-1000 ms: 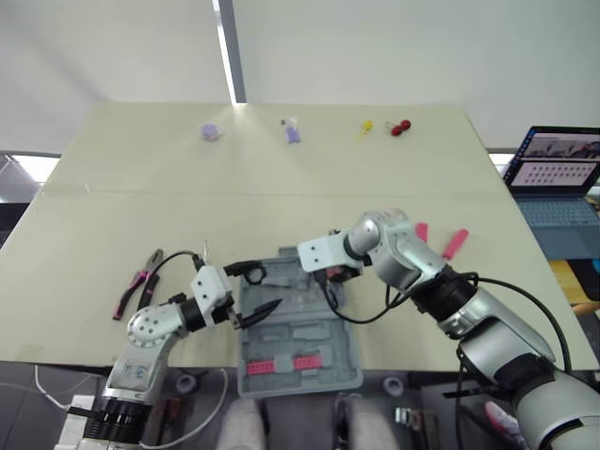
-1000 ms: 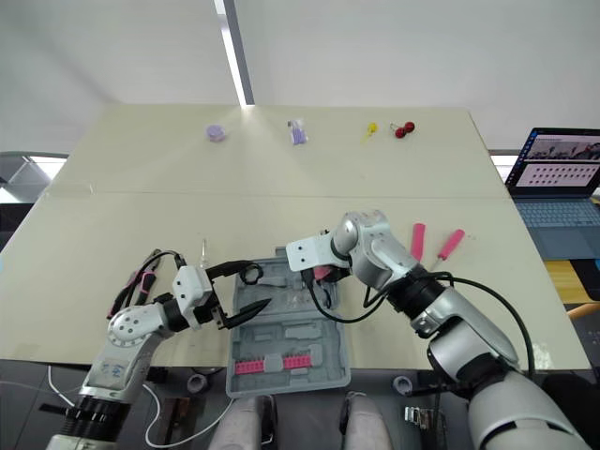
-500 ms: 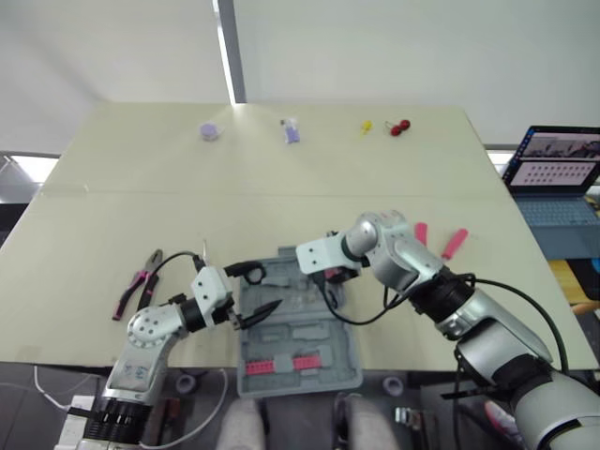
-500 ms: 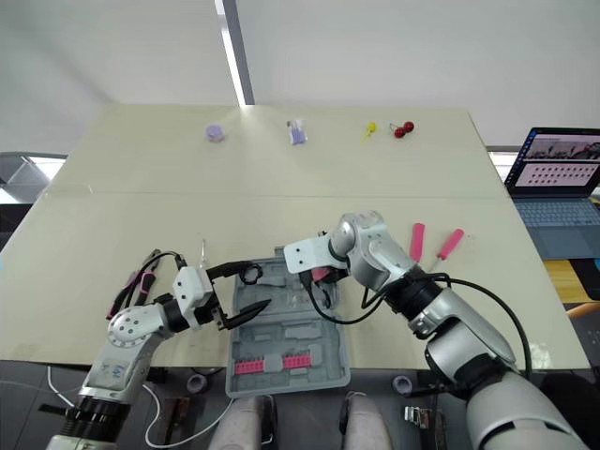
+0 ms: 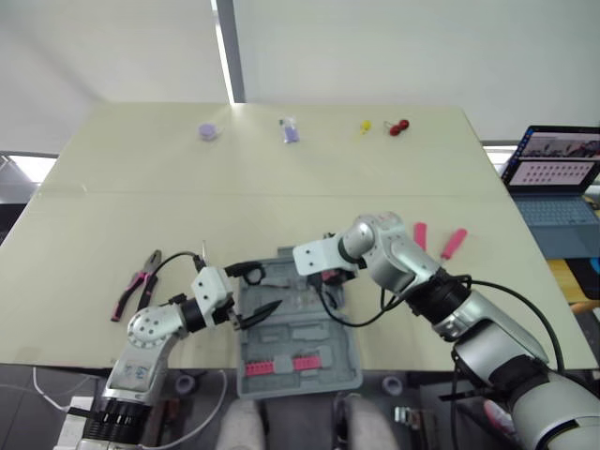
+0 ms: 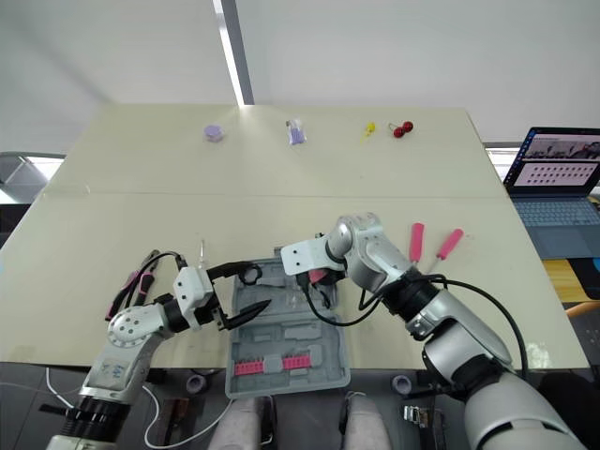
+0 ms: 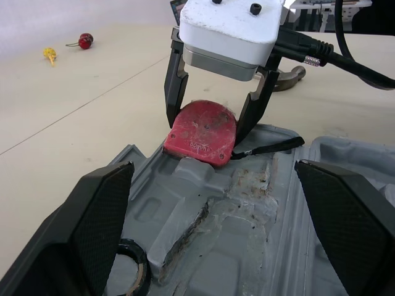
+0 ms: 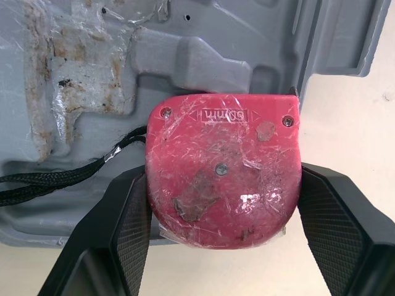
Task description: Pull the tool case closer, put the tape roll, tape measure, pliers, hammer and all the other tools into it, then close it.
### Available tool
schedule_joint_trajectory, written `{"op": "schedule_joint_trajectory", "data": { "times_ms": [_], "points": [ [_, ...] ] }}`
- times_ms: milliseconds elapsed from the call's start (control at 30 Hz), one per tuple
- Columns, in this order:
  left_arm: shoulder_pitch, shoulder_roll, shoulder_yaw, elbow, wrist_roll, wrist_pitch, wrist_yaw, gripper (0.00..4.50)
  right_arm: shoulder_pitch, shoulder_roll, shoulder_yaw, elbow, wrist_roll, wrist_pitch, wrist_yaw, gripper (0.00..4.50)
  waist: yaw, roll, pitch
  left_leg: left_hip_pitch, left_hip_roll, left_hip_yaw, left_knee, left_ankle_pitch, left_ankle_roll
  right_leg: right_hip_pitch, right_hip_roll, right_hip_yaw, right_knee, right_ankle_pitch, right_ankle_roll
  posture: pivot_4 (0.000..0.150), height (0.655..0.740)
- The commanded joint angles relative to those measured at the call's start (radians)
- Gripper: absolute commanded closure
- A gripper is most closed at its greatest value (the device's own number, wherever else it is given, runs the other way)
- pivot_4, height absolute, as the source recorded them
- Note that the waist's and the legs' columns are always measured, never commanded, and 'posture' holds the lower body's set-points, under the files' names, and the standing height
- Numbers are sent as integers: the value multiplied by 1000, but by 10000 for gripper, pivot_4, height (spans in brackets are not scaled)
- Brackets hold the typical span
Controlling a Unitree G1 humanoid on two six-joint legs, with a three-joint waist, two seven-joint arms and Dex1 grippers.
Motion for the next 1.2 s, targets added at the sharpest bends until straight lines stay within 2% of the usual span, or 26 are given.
{"op": "schedule_joint_trajectory", "data": {
  "times_ms": [33, 433, 500, 567, 667, 767, 967, 1200],
  "points": [
    [1, 1, -5, -19, 1, -9, 2, 0, -5, 5, -17, -41, -1, -3, -9, 509, 0, 0, 0, 0, 0, 0, 0, 0, 0, 0, 0, 0, 0, 2, 4, 1500, 7400],
    [5, -3, -10, -22, 3, -8, 2, 0, 24, -84, -78, -223, 64, 38, 79, 509, 1, 0, 0, 0, 0, 0, 0, -1, 0, 1, 0, 0, -3, 2, 4, 1500, 7400],
    [4, -2, -8, -21, 2, -9, 3, 0, 37, -92, -115, -249, 113, 53, 95, 509, 1, -1, 0, 0, 0, 0, 0, -1, 0, 1, 0, 0, -3, 2, 4, 1500, 7400],
    [2, -3, -7, -18, 2, -10, 5, 0, 65, -88, -182, -234, 206, -14, 72, 509, 1, -1, -1, 0, 0, 0, -1, -1, 0, 1, 0, 0, -3, 2, 4, 1500, 7400],
    [-2, -5, -8, -16, 2, -12, 6, 0, 104, -64, -260, -161, 300, -126, -8, 9251, 1, -2, -1, 0, 0, 0, -1, -1, 0, 1, 0, 0, -4, 3, 5, 1500, 7400],
    [-7, -5, -9, -12, 2, -12, 6, 0, 144, -51, -306, -98, 369, -221, -43, 23891, 1, -2, -1, 0, 0, 0, -1, -1, 0, 2, 0, 0, -5, 4, 6, 1500, 7400],
    [-13, -4, -9, -7, 2, -11, 2, 0, 201, -37, -376, 67, 463, -405, -109, 23891, 1, -3, -1, 0, 0, 0, -1, -1, 0, 2, 0, 0, -5, 4, 7, 1500, 7400],
    [-10, -3, -10, -7, 4, -12, 2, 0, 218, -3, -413, 232, 511, -487, -147, 23891, 0, -2, -1, 0, 0, 0, -1, -1, 0, 2, 1, 0, -5, 4, 7, 1500, 7400]
  ]
}}
